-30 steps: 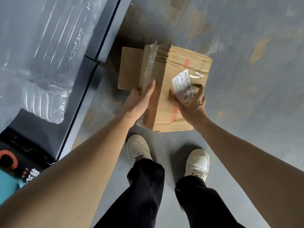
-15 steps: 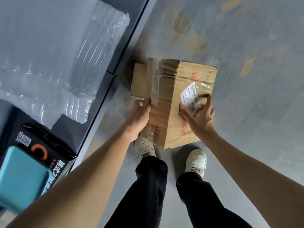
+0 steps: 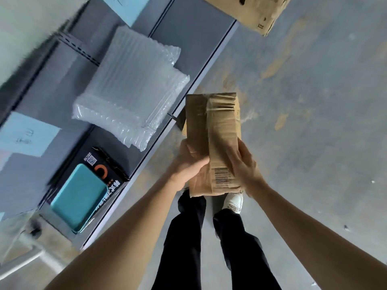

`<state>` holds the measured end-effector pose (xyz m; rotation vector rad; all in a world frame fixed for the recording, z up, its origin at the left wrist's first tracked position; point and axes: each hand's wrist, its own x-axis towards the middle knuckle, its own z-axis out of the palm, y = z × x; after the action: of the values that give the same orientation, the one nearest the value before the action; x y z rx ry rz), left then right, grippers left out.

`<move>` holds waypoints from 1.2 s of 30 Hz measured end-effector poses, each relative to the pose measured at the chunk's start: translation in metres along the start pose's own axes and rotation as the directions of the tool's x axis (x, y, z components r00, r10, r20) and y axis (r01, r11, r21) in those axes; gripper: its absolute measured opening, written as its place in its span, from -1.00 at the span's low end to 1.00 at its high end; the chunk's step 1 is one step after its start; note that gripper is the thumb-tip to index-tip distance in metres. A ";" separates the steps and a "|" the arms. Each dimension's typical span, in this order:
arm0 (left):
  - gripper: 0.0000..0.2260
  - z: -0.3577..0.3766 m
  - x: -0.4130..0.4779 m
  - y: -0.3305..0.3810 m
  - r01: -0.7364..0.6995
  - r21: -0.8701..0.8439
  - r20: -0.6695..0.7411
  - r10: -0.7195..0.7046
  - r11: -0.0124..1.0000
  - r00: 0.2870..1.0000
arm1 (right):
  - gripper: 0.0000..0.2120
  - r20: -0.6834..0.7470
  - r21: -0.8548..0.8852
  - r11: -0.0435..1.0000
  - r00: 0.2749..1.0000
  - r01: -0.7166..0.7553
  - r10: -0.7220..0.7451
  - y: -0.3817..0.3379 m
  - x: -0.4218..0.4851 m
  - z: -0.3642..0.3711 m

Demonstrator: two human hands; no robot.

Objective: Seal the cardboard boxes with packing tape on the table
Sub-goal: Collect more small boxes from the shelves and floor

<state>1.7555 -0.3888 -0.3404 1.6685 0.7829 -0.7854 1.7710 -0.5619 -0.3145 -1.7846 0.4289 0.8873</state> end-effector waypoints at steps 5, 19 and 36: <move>-0.27 0.004 -0.074 0.019 -0.106 0.031 -0.173 0.110 0.994 0.979 | 0.00 -0.048 -0.208 0.975 0.995 0.073 -0.084 -0.028 -0.052 -0.002; -0.32 -0.022 -0.220 -0.003 -0.181 0.090 -0.283 0.200 0.979 0.938 | -0.31 0.108 -0.369 0.898 0.971 0.238 -0.213 -0.081 -0.176 0.009; -0.26 -0.121 -0.358 -0.146 -0.260 -0.026 -0.367 0.232 0.965 0.901 | -0.47 0.165 -0.370 0.846 0.923 0.385 -0.348 -0.064 -0.332 0.158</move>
<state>1.4468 -0.2794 -0.1013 1.8261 0.8191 -0.2683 1.5355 -0.4326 -0.0549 -2.0906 -0.1725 0.8127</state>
